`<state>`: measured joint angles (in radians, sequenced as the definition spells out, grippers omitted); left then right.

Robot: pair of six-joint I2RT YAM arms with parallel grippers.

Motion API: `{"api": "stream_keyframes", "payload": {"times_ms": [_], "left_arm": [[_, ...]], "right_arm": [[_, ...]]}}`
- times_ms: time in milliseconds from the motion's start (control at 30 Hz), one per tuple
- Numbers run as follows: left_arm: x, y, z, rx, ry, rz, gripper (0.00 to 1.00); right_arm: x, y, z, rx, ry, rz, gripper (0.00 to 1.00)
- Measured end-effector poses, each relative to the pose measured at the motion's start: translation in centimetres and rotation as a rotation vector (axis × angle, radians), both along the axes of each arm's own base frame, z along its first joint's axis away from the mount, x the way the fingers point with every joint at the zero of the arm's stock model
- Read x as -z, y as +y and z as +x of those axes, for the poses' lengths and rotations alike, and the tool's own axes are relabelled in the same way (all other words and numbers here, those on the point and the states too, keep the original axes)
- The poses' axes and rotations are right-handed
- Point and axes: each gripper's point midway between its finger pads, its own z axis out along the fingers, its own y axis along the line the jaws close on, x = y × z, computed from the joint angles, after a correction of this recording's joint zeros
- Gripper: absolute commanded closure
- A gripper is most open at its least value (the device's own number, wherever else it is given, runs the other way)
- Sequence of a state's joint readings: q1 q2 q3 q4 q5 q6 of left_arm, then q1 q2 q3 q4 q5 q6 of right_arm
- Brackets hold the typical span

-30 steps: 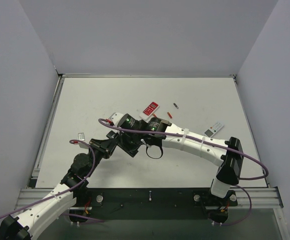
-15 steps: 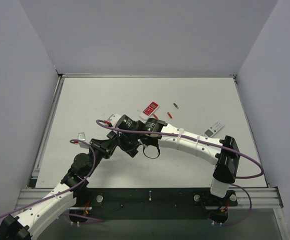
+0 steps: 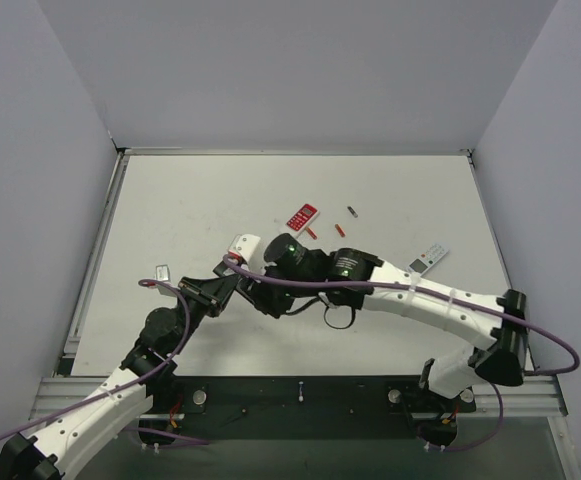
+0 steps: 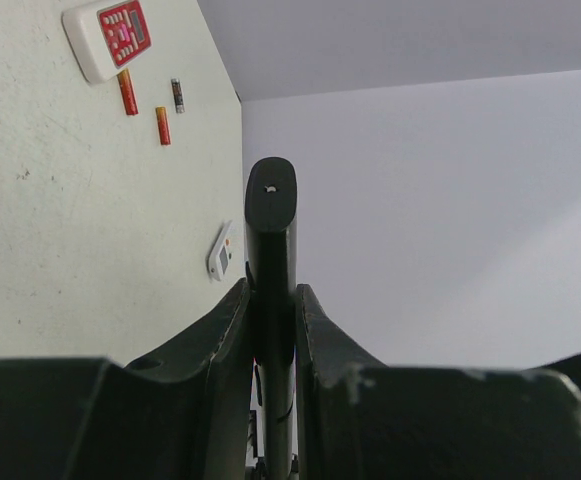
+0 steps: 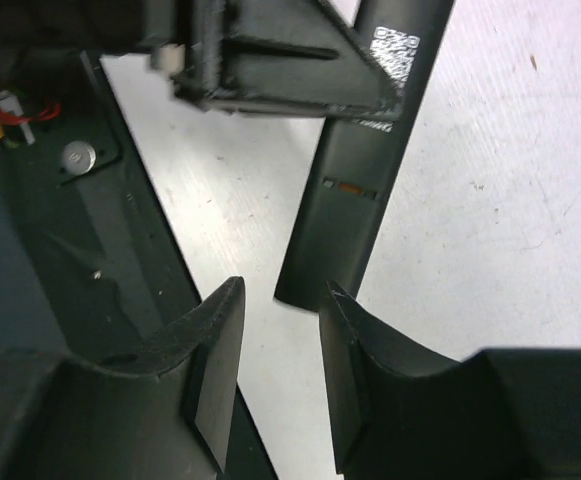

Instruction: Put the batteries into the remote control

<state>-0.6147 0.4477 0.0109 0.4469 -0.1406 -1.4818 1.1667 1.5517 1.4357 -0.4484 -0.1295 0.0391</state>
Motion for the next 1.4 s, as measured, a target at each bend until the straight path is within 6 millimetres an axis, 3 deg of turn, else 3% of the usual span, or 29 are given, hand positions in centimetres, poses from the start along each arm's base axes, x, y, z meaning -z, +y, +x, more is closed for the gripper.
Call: {"api": "stream_keyframes", "payload": {"times_ms": [133,233,533,767,900,933,967,1167,1400], "left_arm": [[-0.5,0.0,-0.2,0.01,-0.015,-0.009,1.0],[-0.7,-0.1,-0.4,0.019,-0.021,-0.014,1.0],[0.3,-0.9,-1.0,0.074,-0.004,0.025,1.0],[1.6,-1.5,-1.3,0.114,0.032,0.059,1.0],[2.2,-1.9,-1.6,0.142,0.047,0.076,1.0],[2.3,-2.0,-1.6,0.146,0.05,0.078,1.0],[2.4,-2.0,-1.7,0.15,0.051,0.08,1.0],[2.2,-2.2,-1.8,0.163,0.043,0.081,1.0],[2.2,-2.3,-1.9,0.17,0.042,0.08,1.0]], "right_arm": [[-3.0,-1.5,-1.9,-0.139,-0.076,0.121,0.6],[-4.1,-1.9,-2.9,-0.23,-0.116,0.169,0.57],[-1.8,-1.8,-4.9,-0.484,-0.129,0.141,0.54],[-1.1,-2.5,-5.2,-0.662,-0.221,0.101,0.51],[0.4,-2.9,-4.9,-0.725,-0.231,0.046,0.47],[1.0,-2.9,-4.8,-0.738,-0.228,0.029,0.35],[1.6,-2.9,-4.8,-0.75,-0.223,0.012,0.0],[4.2,-3.1,-4.7,-0.796,-0.187,-0.06,0.02],[4.3,-3.0,-4.6,-0.806,-0.19,-0.067,0.13]]}}
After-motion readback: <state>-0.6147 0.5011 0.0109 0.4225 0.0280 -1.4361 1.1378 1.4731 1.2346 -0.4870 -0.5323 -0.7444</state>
